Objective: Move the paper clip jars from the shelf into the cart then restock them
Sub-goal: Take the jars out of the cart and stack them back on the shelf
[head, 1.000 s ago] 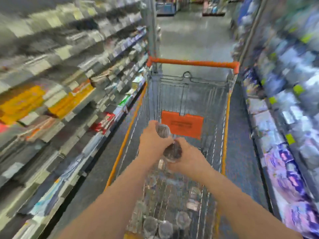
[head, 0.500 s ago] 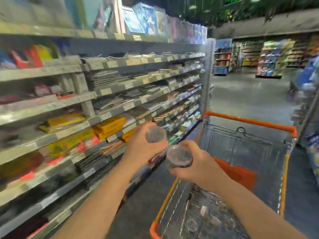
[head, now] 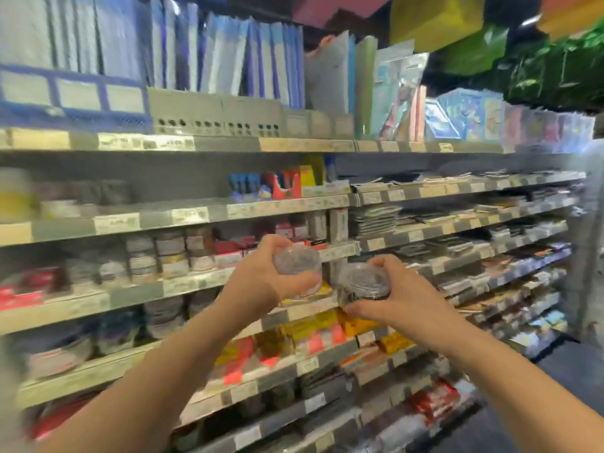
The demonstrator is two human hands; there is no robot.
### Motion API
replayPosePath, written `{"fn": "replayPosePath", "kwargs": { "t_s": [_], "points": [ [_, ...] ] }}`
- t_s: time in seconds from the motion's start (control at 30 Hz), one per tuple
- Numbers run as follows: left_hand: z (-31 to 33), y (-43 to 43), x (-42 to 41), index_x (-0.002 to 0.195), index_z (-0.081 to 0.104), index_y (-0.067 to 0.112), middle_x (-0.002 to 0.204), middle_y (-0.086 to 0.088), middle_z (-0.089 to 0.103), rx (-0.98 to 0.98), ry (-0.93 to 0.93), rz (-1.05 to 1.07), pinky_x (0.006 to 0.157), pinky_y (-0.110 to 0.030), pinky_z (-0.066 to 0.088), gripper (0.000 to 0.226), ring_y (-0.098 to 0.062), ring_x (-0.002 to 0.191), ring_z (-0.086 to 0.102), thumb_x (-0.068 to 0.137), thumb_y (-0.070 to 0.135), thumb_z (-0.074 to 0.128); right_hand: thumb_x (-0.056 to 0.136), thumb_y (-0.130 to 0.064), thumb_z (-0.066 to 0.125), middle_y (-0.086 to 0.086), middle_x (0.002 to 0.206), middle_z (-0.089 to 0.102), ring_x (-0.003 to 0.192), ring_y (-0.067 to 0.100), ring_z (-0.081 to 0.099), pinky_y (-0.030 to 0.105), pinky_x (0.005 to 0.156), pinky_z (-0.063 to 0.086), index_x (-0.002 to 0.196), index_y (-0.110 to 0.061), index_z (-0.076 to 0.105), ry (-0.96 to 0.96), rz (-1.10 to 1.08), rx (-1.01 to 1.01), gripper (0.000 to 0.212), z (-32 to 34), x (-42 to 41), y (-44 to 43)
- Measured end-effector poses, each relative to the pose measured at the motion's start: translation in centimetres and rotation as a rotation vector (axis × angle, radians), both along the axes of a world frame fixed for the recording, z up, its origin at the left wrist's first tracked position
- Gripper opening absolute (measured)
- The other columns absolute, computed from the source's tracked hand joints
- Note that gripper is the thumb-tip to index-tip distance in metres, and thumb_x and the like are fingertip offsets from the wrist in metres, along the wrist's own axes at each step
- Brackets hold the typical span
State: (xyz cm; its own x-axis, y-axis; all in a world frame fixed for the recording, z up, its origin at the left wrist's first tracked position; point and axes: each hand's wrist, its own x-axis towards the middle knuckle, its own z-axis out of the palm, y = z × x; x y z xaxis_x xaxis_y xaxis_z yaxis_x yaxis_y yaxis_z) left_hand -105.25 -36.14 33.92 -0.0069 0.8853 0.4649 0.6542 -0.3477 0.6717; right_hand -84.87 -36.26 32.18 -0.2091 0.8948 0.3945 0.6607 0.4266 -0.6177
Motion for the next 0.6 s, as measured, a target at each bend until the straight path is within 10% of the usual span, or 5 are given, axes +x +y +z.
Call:
{"fn": "replayPosePath", "kwargs": {
  "t_s": [0.6],
  "points": [
    [5.0,15.3,-23.6,0.095,0.055,0.035,0.089,0.014,0.065,0.089,-0.021,0.4,0.064,-0.008,0.044,0.064,0.008,0.073,0.058,0.036,0.059,0.063,0.063,-0.051,0.075,-0.019,0.09,0.058,0.078,-0.005,0.057,0.015,0.066,0.049,0.106,-0.04,0.041,-0.139,0.607,0.122,0.056,9.2,-25.8,24.7]
  ]
}}
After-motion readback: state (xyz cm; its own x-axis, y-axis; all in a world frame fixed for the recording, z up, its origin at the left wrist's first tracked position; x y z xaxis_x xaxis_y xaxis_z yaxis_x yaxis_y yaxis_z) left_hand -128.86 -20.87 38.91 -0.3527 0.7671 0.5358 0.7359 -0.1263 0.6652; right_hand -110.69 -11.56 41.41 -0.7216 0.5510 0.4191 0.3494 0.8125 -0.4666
